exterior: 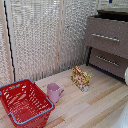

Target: Transport the gripper mindfully toward the orange-red bowl and clasp it to elevate with ease. Ensure your robot's arm aligns efficiently with the top drawer's opening. Carefully slide the orange-red bowl into the designated spot with precision. After confirmation, withdraw the gripper gently. Close the drawer smoothly by transitioning the gripper to its handle.

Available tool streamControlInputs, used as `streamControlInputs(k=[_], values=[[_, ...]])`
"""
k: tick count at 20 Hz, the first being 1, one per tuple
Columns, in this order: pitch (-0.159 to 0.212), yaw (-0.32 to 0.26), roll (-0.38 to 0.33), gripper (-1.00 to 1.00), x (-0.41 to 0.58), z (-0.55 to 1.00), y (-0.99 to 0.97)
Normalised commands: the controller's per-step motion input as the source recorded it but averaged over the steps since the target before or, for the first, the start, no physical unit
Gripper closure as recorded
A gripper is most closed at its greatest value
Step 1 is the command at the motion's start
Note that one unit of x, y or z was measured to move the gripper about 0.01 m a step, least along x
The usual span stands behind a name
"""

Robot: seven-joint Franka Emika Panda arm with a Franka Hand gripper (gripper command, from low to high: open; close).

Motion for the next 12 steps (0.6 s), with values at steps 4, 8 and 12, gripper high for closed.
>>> streamControlInputs(k=[4,8,12], values=[[0.122,0.049,-0.375,-1.00,0.000,-0.15,0.31],[0.108,0.022,-0.375,-1.00,0.000,-0.25,0.41],[0.094,0.000,-0.372,-1.00,-0.015,-0.36,0.53]])
